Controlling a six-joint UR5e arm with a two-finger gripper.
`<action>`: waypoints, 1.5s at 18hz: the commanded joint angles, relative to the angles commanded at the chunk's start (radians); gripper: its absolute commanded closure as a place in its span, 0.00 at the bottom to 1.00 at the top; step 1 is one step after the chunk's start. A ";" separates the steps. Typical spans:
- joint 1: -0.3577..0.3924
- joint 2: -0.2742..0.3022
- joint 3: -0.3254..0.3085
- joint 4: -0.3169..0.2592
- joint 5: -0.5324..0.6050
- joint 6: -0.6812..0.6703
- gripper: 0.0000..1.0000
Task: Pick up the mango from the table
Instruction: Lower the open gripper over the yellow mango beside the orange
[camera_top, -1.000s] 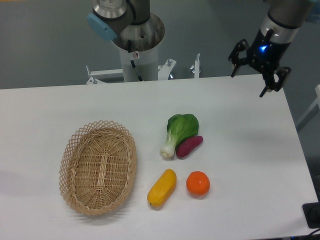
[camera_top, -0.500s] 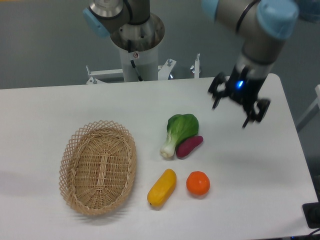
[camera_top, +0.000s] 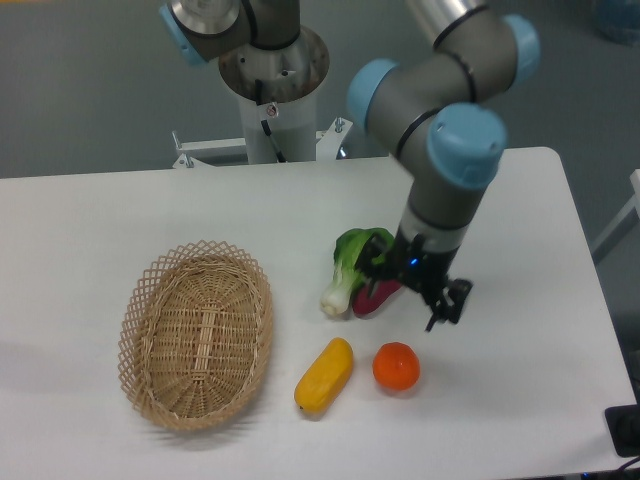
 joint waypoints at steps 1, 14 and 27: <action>-0.005 0.000 -0.028 0.029 0.002 0.001 0.00; -0.084 -0.086 -0.086 0.134 0.072 -0.006 0.00; -0.124 -0.129 -0.079 0.186 0.072 -0.035 0.00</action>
